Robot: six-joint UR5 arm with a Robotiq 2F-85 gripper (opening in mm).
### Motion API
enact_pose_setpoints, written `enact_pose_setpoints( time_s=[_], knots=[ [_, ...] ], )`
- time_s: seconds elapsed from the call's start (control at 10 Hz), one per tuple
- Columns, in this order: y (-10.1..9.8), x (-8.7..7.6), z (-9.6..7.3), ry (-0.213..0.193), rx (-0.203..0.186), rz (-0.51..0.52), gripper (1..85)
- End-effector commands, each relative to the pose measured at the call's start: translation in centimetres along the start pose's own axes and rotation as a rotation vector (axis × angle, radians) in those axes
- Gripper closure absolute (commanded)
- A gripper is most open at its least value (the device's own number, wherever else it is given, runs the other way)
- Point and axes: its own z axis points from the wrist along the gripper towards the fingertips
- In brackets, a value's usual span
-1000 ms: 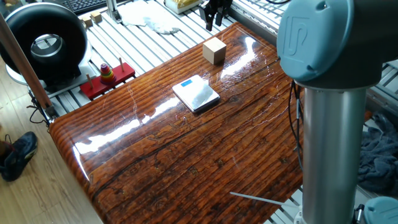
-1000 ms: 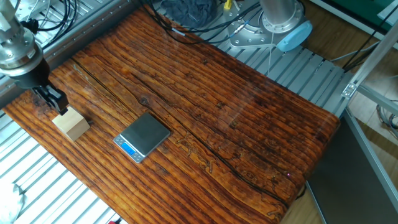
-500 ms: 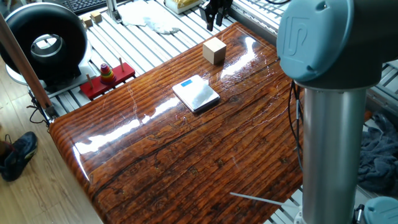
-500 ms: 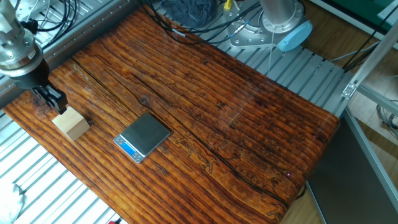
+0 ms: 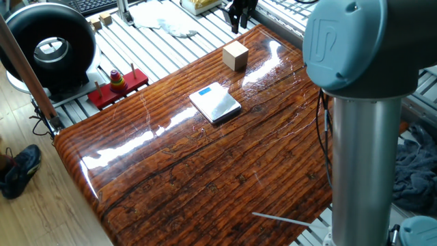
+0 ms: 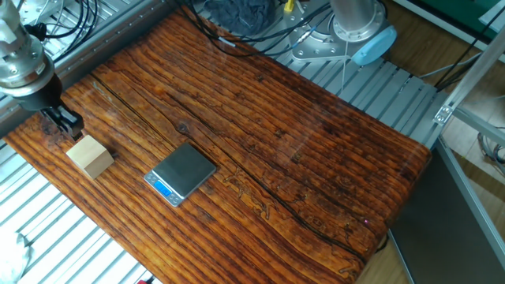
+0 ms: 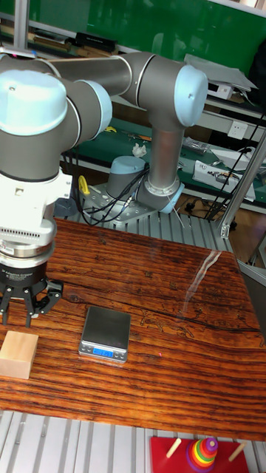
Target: Place the block on the scale
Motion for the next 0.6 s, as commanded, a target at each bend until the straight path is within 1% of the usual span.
enact_pose_setpoints(
  time_s=[0.0,0.1,0.3,0.4,0.5],
  knots=[
    [0.4,-0.5,0.6,0.007,-0.024,0.026,46.3],
    [1.1,-0.7,0.6,0.000,-0.050,0.040,40.7],
    [1.0,-1.3,1.2,-0.002,-0.042,0.065,36.3],
    [1.4,-1.8,1.7,-0.004,-0.056,0.075,32.7],
    [1.9,-2.1,2.1,-0.006,-0.071,0.080,26.3]
  ],
)
